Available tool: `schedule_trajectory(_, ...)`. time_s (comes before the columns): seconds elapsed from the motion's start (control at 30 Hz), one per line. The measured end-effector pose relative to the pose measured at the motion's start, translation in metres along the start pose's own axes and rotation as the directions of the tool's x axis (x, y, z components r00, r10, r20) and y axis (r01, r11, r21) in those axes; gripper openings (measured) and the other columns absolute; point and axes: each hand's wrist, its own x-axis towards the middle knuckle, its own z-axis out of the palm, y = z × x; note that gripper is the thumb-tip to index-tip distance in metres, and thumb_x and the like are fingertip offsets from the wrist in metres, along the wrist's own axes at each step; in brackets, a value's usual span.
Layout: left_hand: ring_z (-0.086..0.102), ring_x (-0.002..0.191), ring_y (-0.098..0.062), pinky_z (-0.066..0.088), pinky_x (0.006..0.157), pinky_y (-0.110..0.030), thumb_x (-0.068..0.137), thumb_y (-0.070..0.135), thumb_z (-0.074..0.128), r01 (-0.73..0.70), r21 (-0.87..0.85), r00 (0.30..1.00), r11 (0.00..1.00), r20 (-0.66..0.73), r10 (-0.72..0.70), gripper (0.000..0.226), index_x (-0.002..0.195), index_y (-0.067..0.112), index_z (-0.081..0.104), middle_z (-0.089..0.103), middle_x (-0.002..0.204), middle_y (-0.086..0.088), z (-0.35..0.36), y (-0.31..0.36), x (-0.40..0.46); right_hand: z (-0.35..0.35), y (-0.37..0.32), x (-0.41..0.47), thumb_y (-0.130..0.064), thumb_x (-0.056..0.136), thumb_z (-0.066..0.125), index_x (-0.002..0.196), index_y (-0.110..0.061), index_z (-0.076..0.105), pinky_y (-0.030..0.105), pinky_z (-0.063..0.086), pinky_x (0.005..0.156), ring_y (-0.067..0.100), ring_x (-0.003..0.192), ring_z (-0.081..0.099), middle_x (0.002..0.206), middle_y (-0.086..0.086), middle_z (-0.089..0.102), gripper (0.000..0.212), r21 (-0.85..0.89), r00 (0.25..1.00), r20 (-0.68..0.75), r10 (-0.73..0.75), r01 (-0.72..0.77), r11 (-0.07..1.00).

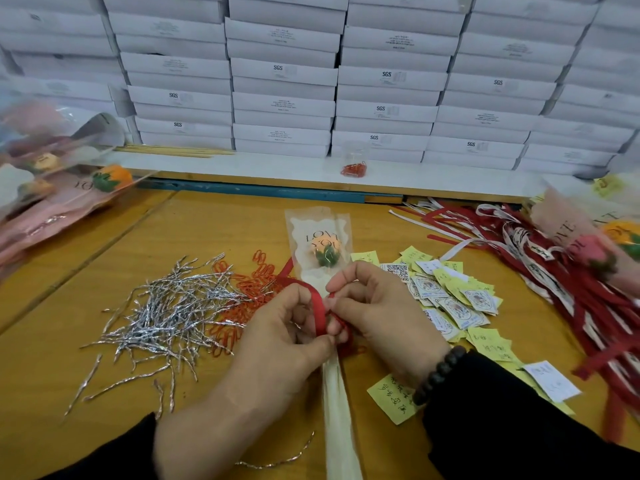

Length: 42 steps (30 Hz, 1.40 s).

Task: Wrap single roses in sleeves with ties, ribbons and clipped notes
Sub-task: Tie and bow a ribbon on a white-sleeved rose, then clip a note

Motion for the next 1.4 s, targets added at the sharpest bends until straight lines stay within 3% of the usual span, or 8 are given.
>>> schedule_trajectory(0.1, 0.052, 0.052, -0.003, 0.043, 0.052, -0.012, 0.075, -0.016, 0.061, -0.075, 0.102, 0.996, 0.992, -0.041, 0.080, 0.039, 0.079, 0.023, 0.060, 0.056, 0.053, 0.009, 0.000, 0.001, 0.000, 0.001, 0.003, 0.000, 0.015, 0.085, 0.048, 0.084, -0.004, 0.051, 0.018, 0.042, 0.042, 0.011, 0.040, 0.049, 0.048, -0.001, 0.054, 0.019, -0.081, 0.999, 0.036, 0.005, -0.002, 0.997)
schedule_trajectory(0.43, 0.055, 0.056, -0.007, 0.048, 0.055, -0.016, 0.078, -0.015, 0.061, -0.140, 0.105, 0.990, 0.985, -0.009, 0.142, 0.040, 0.062, 0.021, 0.071, 0.062, 0.059, 0.000, -0.015, 0.009, 0.011, -0.004, -0.002, -0.001, -0.003, 0.089, 0.051, 0.081, -0.007, 0.059, 0.028, 0.047, 0.061, 0.019, 0.058, 0.056, 0.066, 0.012, 0.063, 0.012, -0.136, 0.972, 0.218, 0.086, -0.057, 0.989)
schedule_trajectory(0.63, 0.055, 0.064, -0.019, 0.048, 0.064, -0.029, 0.080, -0.010, 0.062, -0.167, 0.208, 0.985, 0.964, 0.004, 0.170, 0.038, 0.064, 0.023, 0.070, 0.062, 0.070, -0.003, -0.020, 0.012, 0.013, -0.003, -0.002, -0.003, -0.004, 0.087, 0.059, 0.073, -0.010, 0.060, 0.021, 0.052, 0.057, 0.010, 0.054, 0.062, 0.059, 0.003, 0.064, 0.015, -0.161, 0.974, 0.221, 0.058, -0.022, 0.987)
schedule_trajectory(0.8, 0.056, 0.064, -0.012, 0.046, 0.068, -0.021, 0.087, -0.012, 0.048, -0.164, 0.366, 0.984, 0.916, 0.125, 0.126, 0.040, 0.087, 0.023, 0.068, 0.061, 0.064, 0.002, -0.024, 0.017, 0.012, -0.004, -0.002, -0.004, -0.001, 0.089, 0.054, 0.079, -0.003, 0.060, 0.023, 0.053, 0.058, 0.014, 0.056, 0.063, 0.063, 0.010, 0.064, 0.012, -0.130, 0.974, 0.217, 0.072, -0.044, 0.991)
schedule_trajectory(0.9, 0.057, 0.076, -0.027, 0.050, 0.074, -0.029, 0.086, -0.014, 0.047, -0.111, 0.368, 0.980, 0.923, 0.192, 0.041, 0.052, 0.102, 0.033, 0.059, 0.068, 0.089, 0.001, -0.026, 0.020, 0.012, -0.004, -0.002, -0.004, -0.001, 0.091, 0.052, 0.086, 0.002, 0.060, 0.022, 0.052, 0.057, 0.014, 0.056, 0.063, 0.063, 0.010, 0.065, 0.009, -0.113, 0.974, 0.218, 0.067, -0.043, 0.993)
schedule_trajectory(1.03, 0.053, 0.069, -0.005, 0.045, 0.064, -0.013, 0.085, -0.007, 0.056, -0.105, 0.445, 0.967, 0.889, 0.256, -0.014, 0.054, 0.111, 0.040, 0.049, 0.064, 0.094, 0.001, -0.031, 0.020, 0.014, -0.005, -0.001, -0.003, 0.000, 0.091, 0.050, 0.084, -0.001, 0.059, 0.020, 0.052, 0.056, 0.012, 0.055, 0.063, 0.064, 0.009, 0.066, 0.011, -0.120, 0.974, 0.220, 0.048, -0.022, 0.993)
schedule_trajectory(1.27, 0.047, 0.061, -0.001, 0.042, 0.061, -0.023, 0.078, 0.026, 0.071, -0.137, 0.576, 0.976, 0.806, 0.219, 0.010, 0.016, 0.090, 0.029, 0.062, 0.053, 0.068, 0.007, -0.036, 0.015, 0.015, -0.005, 0.000, -0.002, 0.000, 0.090, 0.051, 0.094, 0.010, 0.056, 0.029, 0.053, 0.060, 0.022, 0.059, 0.064, 0.071, 0.017, 0.065, 0.012, -0.071, 0.987, 0.160, 0.029, -0.017, 0.997)
schedule_trajectory(1.4, 0.057, 0.072, -0.011, 0.047, 0.070, -0.031, 0.074, 0.031, 0.074, -0.130, 0.628, 0.986, 0.767, 0.167, 0.030, 0.010, 0.074, 0.023, 0.067, 0.063, 0.074, 0.002, -0.035, 0.014, 0.015, -0.003, 0.001, -0.002, -0.001, 0.090, 0.053, 0.095, 0.016, 0.051, 0.028, 0.054, 0.059, 0.021, 0.057, 0.063, 0.072, 0.021, 0.062, 0.018, -0.066, 0.989, 0.144, 0.034, -0.025, 0.998)
